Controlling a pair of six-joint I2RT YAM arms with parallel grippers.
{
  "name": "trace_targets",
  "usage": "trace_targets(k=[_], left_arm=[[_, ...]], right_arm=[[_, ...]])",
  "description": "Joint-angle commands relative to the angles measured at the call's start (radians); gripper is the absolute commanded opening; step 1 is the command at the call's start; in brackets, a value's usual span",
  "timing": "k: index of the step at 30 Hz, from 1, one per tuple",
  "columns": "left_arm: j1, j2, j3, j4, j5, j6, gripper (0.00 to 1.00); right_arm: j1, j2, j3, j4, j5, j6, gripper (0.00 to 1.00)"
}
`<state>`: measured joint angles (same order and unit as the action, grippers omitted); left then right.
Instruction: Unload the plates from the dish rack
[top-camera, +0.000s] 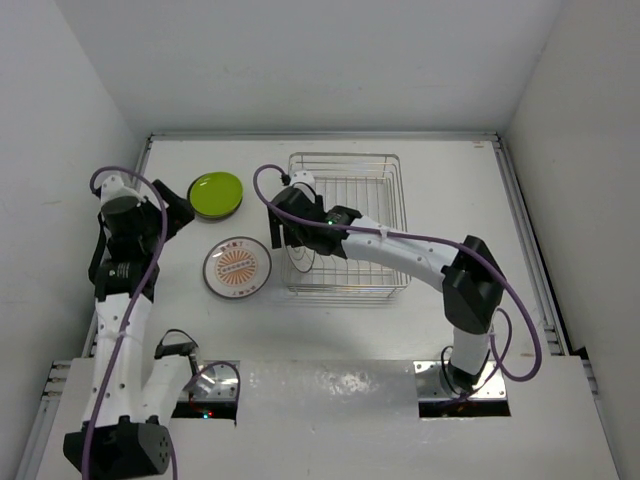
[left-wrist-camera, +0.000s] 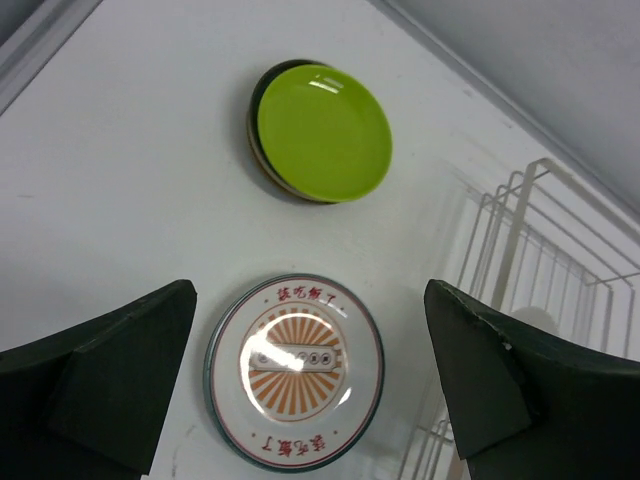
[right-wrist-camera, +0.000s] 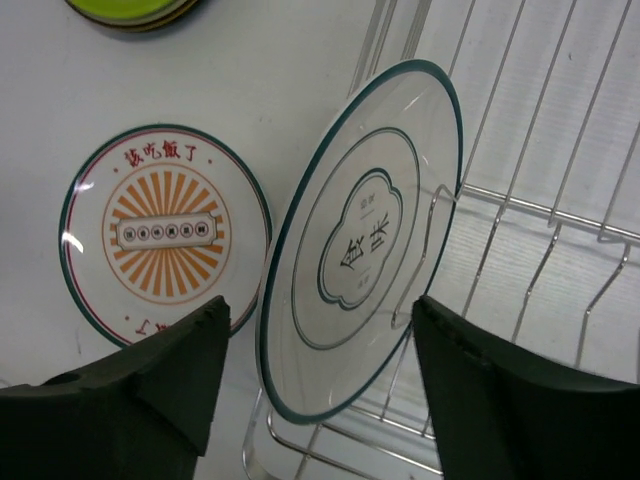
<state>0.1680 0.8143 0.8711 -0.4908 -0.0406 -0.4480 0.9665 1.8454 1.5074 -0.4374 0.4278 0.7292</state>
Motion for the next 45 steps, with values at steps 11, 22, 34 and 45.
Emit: trace_targets(k=[11,22,34,45], left_arm=[[-0.004,-0.012,-0.095,0.006,-0.048,0.060,0.94],[-0.004,-0.021,-0.093,0.008,-0.051,0.049,0.94],[-0.005,-0.020,0.057,-0.043,0.075,-0.061,0.97],[-0.004,0.022,0.111,0.128,0.637,-0.397,0.99]], right_arm=[[0.001,0.005,-0.019,0.134,0.019,0.029,0.21],[0.009,-0.063,-0.020,0.108,-0.035,-0.065,0.00],[0.038,-0.081,0.283,-0.178,-0.027,-0.330,0.00],[0.118,-0.121,0.452,-0.342,-0.143,-0.806,0.00]])
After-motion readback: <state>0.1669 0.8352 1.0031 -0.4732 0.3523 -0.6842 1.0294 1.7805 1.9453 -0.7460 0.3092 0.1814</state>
